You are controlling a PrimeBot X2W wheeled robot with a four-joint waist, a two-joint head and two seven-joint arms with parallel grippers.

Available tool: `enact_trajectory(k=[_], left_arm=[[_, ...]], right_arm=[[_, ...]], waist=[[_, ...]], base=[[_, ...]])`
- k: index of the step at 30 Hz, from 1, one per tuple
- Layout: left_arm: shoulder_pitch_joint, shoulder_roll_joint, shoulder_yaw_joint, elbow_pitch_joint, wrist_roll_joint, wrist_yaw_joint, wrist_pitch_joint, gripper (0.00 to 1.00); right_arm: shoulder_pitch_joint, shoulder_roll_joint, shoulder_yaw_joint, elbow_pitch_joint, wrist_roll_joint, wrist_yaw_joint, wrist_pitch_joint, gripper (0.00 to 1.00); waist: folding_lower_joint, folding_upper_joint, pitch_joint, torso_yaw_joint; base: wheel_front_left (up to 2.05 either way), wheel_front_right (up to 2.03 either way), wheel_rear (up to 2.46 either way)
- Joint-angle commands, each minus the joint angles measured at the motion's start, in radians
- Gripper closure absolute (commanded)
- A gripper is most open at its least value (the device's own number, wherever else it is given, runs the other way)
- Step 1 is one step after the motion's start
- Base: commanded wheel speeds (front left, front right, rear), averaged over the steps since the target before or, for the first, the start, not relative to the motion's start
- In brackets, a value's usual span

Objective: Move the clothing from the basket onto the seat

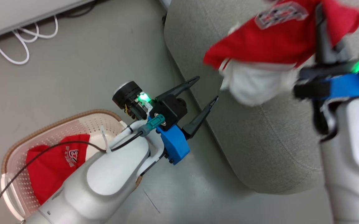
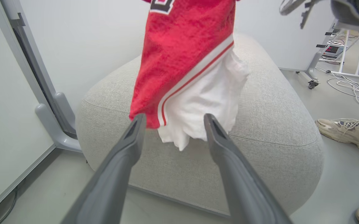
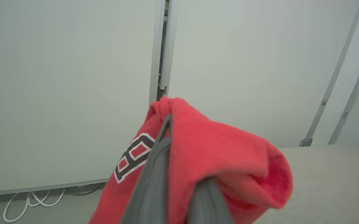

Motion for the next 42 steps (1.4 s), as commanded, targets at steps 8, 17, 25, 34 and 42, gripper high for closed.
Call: enact_trajectory(k=[8,17,25,34,42], left_arm=[[-0.082,0.052,0.013,-0.062,0.029,0.013,0.045,0.00],[-0.154,0.120,0.016,-0.152,0.060,0.019,0.114,0.00],[-0.191,0.128,0.002,-0.198,0.077,0.018,0.140,0.00],[-0.198,0.126,-0.007,-0.207,0.071,0.025,0.138,0.00],[-0.179,0.127,-0.010,-0.195,0.058,0.036,0.122,0.00]], right_arm=[[-0.232,-0.135,-0.174,-0.079,0.023,-0.001,-0.001,1.00],[-0.337,-0.281,-0.381,-0.050,0.056,-0.001,-0.001,1.00],[-0.333,-0.282,-0.430,0.109,0.022,-0.001,-0.001,1.00],[-0.359,-0.182,-0.466,0.273,-0.092,-0.001,-0.001,1.00],[-0.303,-0.101,-0.516,0.295,-0.158,-0.001,-0.001,0.85]], waist=[[0.0000,0.0000,0.188,0.036],[0.0000,0.0000,0.351,0.038],[0.0000,0.0000,0.416,0.056],[0.0000,0.0000,0.434,0.076],[0.0000,0.0000,0.412,0.092]], base=[[0.00,0.00,0.00],[0.00,0.00,0.00],[0.00,0.00,0.00],[0.00,0.00,0.00],[0.00,0.00,0.00]])
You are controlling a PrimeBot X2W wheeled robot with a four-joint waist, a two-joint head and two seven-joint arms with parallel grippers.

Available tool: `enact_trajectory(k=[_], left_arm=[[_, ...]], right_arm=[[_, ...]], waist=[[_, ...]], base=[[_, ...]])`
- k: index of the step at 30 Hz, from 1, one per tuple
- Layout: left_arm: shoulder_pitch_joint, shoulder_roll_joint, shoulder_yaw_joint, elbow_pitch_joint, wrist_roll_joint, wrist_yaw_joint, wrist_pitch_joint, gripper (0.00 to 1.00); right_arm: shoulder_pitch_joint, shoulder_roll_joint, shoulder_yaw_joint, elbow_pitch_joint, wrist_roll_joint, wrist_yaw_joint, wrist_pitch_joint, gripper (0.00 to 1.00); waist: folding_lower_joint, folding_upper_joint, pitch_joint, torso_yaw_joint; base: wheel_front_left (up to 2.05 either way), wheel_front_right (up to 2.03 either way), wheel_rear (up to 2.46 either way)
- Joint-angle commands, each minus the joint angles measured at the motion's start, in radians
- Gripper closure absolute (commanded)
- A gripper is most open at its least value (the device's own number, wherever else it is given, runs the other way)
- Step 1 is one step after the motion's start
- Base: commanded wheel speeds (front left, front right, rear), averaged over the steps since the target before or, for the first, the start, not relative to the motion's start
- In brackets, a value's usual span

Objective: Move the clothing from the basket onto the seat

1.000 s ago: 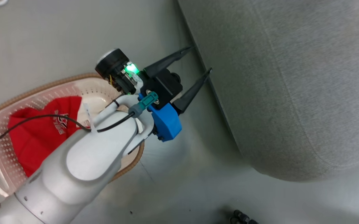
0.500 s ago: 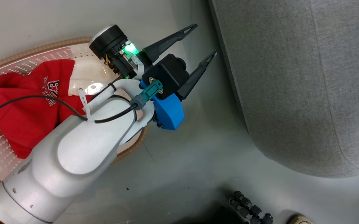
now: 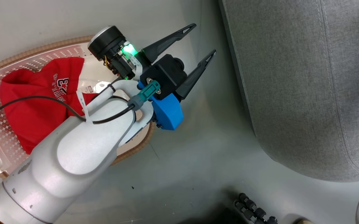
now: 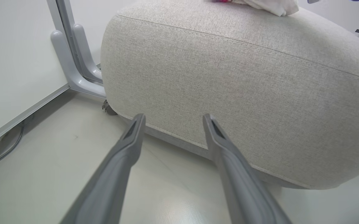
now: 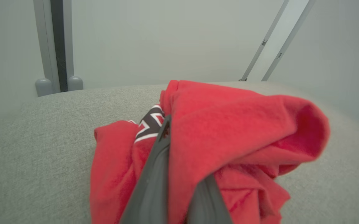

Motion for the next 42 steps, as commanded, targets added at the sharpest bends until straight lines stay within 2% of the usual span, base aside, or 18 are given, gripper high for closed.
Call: enact_trajectory(k=[1,2,3,12,17,25,31,36,42], left_arm=[[0.010,0.000,-0.003,0.001,-0.005,0.008,-0.007,0.00],[0.012,-0.003,-0.004,0.003,-0.007,0.009,-0.010,0.00],[0.014,-0.004,-0.005,0.006,-0.009,0.010,-0.015,0.00],[0.048,-0.033,-0.006,0.052,-0.034,0.016,-0.076,0.00],[0.088,-0.064,0.008,0.101,-0.067,0.028,-0.140,0.00],[0.159,-0.086,0.070,0.165,-0.124,0.065,-0.214,0.00],[0.223,-0.088,0.147,0.168,-0.146,0.098,-0.231,0.00],[0.308,-0.081,0.263,0.116,-0.135,0.120,-0.230,0.00],[0.437,-0.066,0.412,0.078,-0.113,0.127,-0.230,0.00]], right_arm=[[0.027,0.007,-0.010,-0.014,-0.002,-0.001,-0.001,0.57],[0.037,0.007,-0.016,-0.021,-0.001,-0.001,-0.001,0.35],[0.048,0.002,-0.020,-0.027,0.006,-0.001,-0.001,0.00],[0.177,-0.046,0.000,-0.081,0.071,-0.001,-0.001,0.00],[0.281,-0.065,0.016,-0.132,0.096,-0.001,-0.001,0.00],[0.403,-0.075,0.115,-0.240,0.128,-0.001,-0.001,0.00],[0.459,-0.059,0.219,-0.300,0.135,-0.001,-0.001,0.00],[0.499,-0.036,0.312,-0.333,0.132,-0.001,-0.001,0.00],[0.548,0.001,0.419,-0.359,0.140,-0.001,-0.001,0.00]], waist=[[-0.0001,0.0000,-0.011,0.003],[-0.0001,0.0000,-0.017,0.004],[-0.0001,0.0000,-0.025,0.005],[-0.0001,0.0000,-0.131,0.019],[-0.0001,0.0000,-0.233,0.045],[-0.0001,0.0000,-0.378,0.107],[-0.0001,0.0000,-0.471,0.169],[-0.0001,0.0000,-0.542,0.222],[-0.0001,0.0000,-0.619,0.273]], base=[[0.00,0.00,0.00],[0.00,0.00,0.00],[0.00,0.00,0.00],[0.00,0.00,0.00],[0.00,0.00,0.00],[0.00,0.00,0.00],[0.00,0.00,0.00],[0.00,0.00,0.00],[0.00,0.00,0.00]])
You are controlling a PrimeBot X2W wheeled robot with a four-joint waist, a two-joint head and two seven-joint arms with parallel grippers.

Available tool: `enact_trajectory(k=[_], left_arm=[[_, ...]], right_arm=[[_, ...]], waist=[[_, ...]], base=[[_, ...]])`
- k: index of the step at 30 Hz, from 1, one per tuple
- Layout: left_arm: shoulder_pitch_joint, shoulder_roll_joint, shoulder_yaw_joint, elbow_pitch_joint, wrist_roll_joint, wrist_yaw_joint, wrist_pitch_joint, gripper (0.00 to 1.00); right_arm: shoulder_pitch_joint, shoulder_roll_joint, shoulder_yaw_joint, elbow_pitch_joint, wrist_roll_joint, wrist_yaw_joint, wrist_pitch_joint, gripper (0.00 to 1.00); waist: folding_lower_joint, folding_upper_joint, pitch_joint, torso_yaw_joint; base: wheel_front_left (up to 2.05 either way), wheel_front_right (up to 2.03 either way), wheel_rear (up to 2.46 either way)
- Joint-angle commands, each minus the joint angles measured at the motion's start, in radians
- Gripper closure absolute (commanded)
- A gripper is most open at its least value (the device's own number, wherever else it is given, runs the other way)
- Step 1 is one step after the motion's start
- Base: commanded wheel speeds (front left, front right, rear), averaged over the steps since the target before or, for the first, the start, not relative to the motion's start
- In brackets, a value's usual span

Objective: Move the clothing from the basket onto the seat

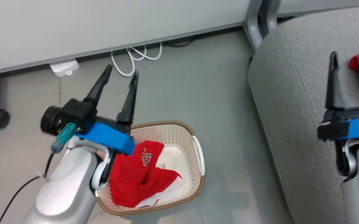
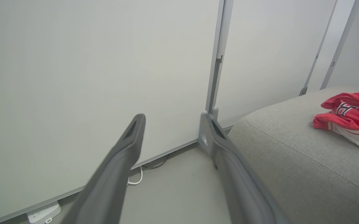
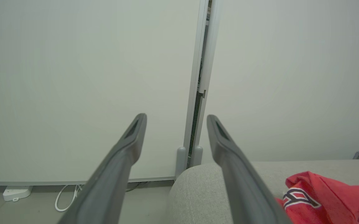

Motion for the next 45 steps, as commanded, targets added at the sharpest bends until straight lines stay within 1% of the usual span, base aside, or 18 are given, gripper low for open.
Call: enact_trajectory(k=[1,4,9,13,21,28,33,45], left_arm=[[0.027,0.002,0.014,-0.004,0.006,0.004,-0.005,0.00],[0.089,0.002,0.085,-0.019,0.023,-0.002,-0.005,0.00],[0.188,-0.015,0.183,-0.041,0.057,-0.014,-0.004,0.00],[0.263,-0.042,0.250,-0.059,0.092,-0.030,-0.004,0.00],[0.375,-0.088,0.348,-0.069,0.155,-0.080,-0.004,0.00],[0.438,-0.124,0.406,-0.061,0.195,-0.113,-0.004,0.00],[0.467,-0.140,0.428,-0.054,0.216,-0.135,-0.004,0.00],[0.494,-0.163,0.470,-0.035,0.248,-0.162,-0.004,0.00]], right_arm=[[0.024,0.005,0.007,-0.004,0.008,-0.001,0.000,0.00],[0.060,0.025,0.048,-0.010,0.013,-0.001,0.000,0.00],[0.117,0.052,0.096,-0.014,0.028,-0.001,-0.001,0.00],[0.165,0.074,0.125,-0.019,0.042,-0.001,-0.001,0.00],[0.290,0.102,0.129,-0.029,0.052,-0.001,0.000,0.00],[0.372,0.110,0.122,-0.034,0.060,-0.001,-0.001,0.00],[0.410,0.117,0.113,-0.045,0.060,-0.001,-0.001,0.00],[0.475,0.135,0.119,-0.057,0.051,-0.001,0.000,0.00]], waist=[[0.0003,0.0000,-0.045,0.040],[0.0003,0.0000,-0.078,0.060],[0.0003,0.0000,-0.123,0.085],[0.0003,0.0000,-0.151,0.097],[0.0003,0.0000,-0.215,0.107],[0.0003,0.0000,-0.261,0.103],[0.0003,0.0000,-0.279,0.104],[0.0003,0.0000,-0.304,0.111]], base=[[0.00,0.00,0.00],[0.00,0.00,0.00],[0.00,0.00,0.00],[0.00,0.00,0.00],[0.00,0.00,0.00],[0.00,0.00,0.00],[0.00,0.00,0.00],[0.00,0.00,0.00]])
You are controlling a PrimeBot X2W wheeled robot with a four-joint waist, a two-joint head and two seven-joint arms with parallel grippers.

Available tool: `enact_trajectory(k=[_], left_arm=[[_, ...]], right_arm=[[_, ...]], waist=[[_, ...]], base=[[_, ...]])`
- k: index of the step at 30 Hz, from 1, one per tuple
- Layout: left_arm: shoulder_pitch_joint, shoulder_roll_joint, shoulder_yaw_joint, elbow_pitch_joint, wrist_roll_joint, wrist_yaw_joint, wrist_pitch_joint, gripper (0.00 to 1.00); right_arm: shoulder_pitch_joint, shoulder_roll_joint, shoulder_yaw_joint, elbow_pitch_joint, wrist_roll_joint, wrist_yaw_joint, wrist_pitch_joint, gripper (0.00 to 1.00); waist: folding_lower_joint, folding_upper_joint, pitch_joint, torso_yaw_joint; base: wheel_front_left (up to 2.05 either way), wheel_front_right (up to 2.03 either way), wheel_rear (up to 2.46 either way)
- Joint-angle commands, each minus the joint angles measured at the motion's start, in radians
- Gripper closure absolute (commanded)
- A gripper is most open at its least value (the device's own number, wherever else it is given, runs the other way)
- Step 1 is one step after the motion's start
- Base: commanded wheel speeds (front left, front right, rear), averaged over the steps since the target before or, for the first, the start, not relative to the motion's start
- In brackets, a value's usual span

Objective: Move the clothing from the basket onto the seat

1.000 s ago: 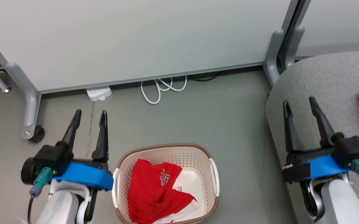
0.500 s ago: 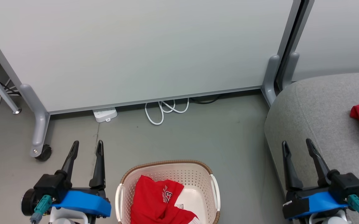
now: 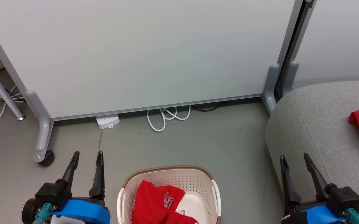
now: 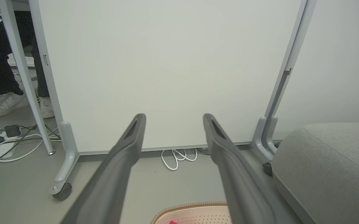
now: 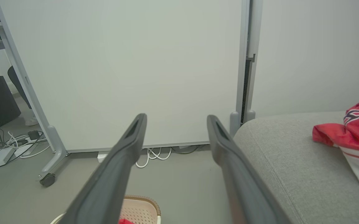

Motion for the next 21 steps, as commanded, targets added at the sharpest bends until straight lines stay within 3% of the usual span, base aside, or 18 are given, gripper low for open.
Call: enact_trajectory(k=[1,14,21], left_arm=[[0.008,0.001,0.010,0.002,0.006,-0.004,-0.003,0.00],[-0.003,-0.009,0.028,0.012,0.023,-0.015,-0.003,0.00],[-0.064,-0.012,-0.018,0.046,0.043,-0.032,-0.003,0.00]], right_arm=[[0.016,0.005,0.003,-0.002,-0.002,-0.001,0.000,0.00],[0.004,0.010,0.022,0.009,0.002,-0.001,0.000,0.00],[-0.029,0.010,0.031,0.010,0.004,-0.001,0.000,0.00]], waist=[[0.0000,0.0000,-0.001,0.000],[0.0000,0.0000,0.003,-0.006],[0.0000,0.0000,0.030,-0.023]], base=[[0.00,0.00,0.00],[0.00,0.00,0.00],[0.00,0.00,0.00]])
